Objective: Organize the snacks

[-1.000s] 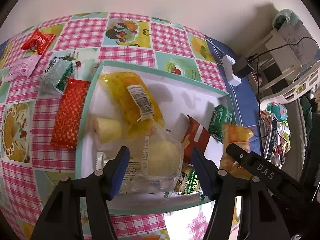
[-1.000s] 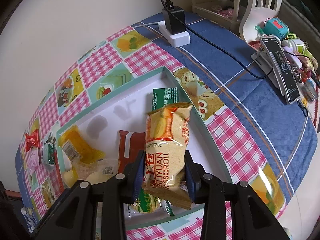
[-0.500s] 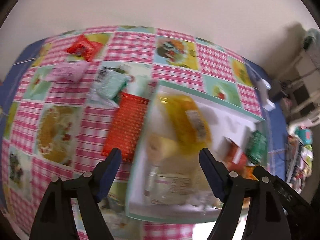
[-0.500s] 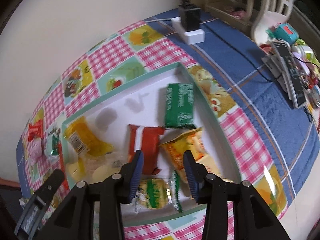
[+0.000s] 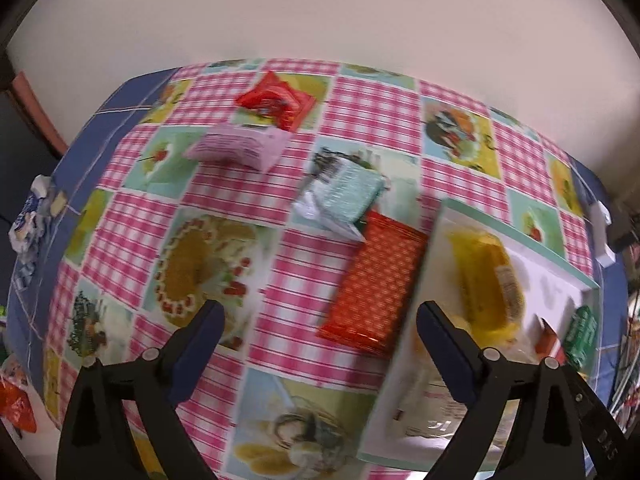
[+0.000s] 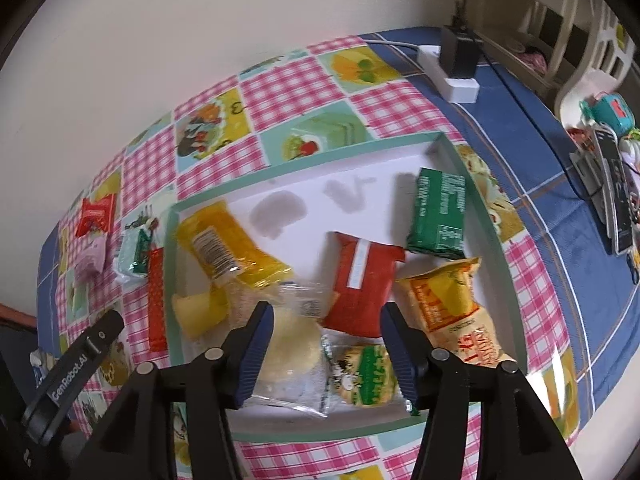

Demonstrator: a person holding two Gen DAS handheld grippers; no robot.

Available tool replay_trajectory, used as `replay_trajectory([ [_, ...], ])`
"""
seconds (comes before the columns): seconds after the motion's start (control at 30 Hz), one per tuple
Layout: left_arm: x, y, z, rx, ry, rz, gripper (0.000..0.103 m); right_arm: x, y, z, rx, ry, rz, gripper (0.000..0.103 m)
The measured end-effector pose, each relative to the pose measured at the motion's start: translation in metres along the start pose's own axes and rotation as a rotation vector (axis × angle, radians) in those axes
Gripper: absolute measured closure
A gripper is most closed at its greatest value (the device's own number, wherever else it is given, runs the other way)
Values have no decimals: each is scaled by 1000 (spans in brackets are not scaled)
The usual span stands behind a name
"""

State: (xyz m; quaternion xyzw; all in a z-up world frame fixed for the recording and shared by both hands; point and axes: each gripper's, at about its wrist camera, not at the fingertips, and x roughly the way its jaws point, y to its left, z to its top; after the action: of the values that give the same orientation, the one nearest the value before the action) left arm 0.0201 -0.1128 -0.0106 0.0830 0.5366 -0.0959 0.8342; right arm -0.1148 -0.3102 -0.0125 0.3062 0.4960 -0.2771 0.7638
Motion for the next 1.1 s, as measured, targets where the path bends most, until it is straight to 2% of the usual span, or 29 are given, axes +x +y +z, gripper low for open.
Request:
replay_trajectory([
  [0.1,0,13,4,-31,-2,15,3,-1,12,-2,-33,-7,3,31],
  [0.43,-5,57,11,-122,-11,66,3,-1,53,-10,-143,-22,17,20],
  [0.67,-16,91,18,-173,-47,162,3,0,79,-17,-195,-27,45,15],
  [0.73,-17,101,19,-194,-39,173,3,0,86,-18,-206,-29,55,12],
  [0.8,-16,111,20,-217,-23,190,3,1,93,-21,-222,-28,64,5],
  [0.9,-15,126,20,-250,-2,219,3,3,103,-24,-243,-28,72,3],
  [1.1,-13,152,18,-310,21,199,3,9,132,-31,-297,-31,120,0],
])
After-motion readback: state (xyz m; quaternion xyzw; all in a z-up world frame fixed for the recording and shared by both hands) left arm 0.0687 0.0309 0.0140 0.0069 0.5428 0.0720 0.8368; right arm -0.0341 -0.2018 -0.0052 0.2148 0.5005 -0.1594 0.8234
